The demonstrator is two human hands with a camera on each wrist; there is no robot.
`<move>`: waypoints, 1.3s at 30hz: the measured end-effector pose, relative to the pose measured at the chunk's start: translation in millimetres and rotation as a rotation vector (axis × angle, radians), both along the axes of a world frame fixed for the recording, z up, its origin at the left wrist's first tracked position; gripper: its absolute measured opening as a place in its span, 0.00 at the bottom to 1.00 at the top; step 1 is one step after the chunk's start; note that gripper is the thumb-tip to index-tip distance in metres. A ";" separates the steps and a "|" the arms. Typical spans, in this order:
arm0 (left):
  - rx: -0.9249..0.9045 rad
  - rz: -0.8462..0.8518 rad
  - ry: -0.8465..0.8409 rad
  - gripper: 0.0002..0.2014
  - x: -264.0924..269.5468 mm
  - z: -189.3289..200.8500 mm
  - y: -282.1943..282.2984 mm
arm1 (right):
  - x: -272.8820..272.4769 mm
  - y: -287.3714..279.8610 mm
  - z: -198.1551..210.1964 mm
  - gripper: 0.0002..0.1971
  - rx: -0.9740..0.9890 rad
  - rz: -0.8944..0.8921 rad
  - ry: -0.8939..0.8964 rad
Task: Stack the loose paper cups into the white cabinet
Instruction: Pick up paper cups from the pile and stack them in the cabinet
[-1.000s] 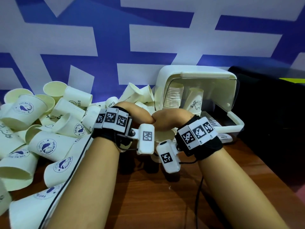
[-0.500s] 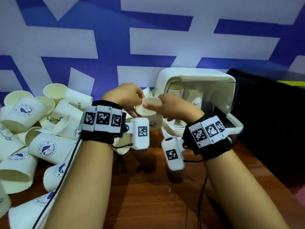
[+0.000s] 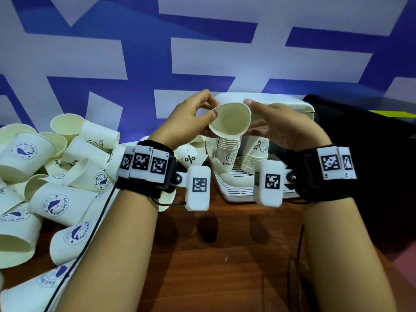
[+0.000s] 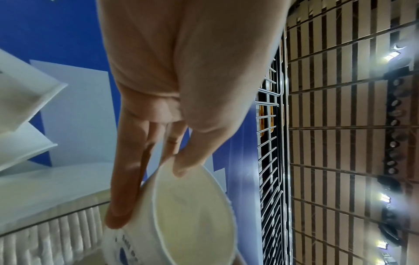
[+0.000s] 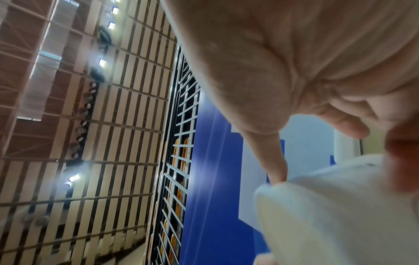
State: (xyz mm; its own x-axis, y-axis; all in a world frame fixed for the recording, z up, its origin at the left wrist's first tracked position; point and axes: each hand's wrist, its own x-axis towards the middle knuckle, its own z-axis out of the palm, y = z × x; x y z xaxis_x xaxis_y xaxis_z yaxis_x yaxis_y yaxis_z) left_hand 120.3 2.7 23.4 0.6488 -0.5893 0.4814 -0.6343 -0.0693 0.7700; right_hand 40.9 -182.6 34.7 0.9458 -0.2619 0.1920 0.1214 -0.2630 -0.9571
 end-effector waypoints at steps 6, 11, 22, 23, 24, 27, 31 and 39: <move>0.056 -0.120 -0.001 0.05 -7.4 6.4 -2.2 | -10.2 -11.6 -0.7 0.15 0.004 0.101 0.098; 0.113 -0.162 0.045 0.16 -11.1 -3.0 -22.4 | -24.8 -30.6 4.2 0.19 -0.077 0.099 0.096; -0.009 -0.214 0.045 0.24 -13.6 -21.2 -93.4 | -21.5 -39.8 1.0 0.41 -0.815 -0.388 0.040; -0.005 -0.215 0.049 0.24 -12.1 -21.0 -100.4 | -17.0 -42.1 -2.8 0.41 -0.856 -0.431 0.041; 0.012 -0.215 0.047 0.25 -11.6 -20.0 -106.6 | -13.3 -43.5 -5.8 0.42 -0.888 -0.465 0.049; 0.033 -0.196 0.017 0.25 -6.9 -17.5 -121.5 | -1.0 -50.3 -14.1 0.47 -0.849 -0.594 0.071; 0.056 -0.143 -0.012 0.20 -3.1 -19.5 -130.5 | 7.8 -61.2 -20.2 0.54 -0.516 -0.731 0.127; 0.221 -0.139 -0.093 0.27 -3.9 -19.4 -132.5 | 18.6 -81.2 -33.9 0.56 -0.089 -0.674 0.042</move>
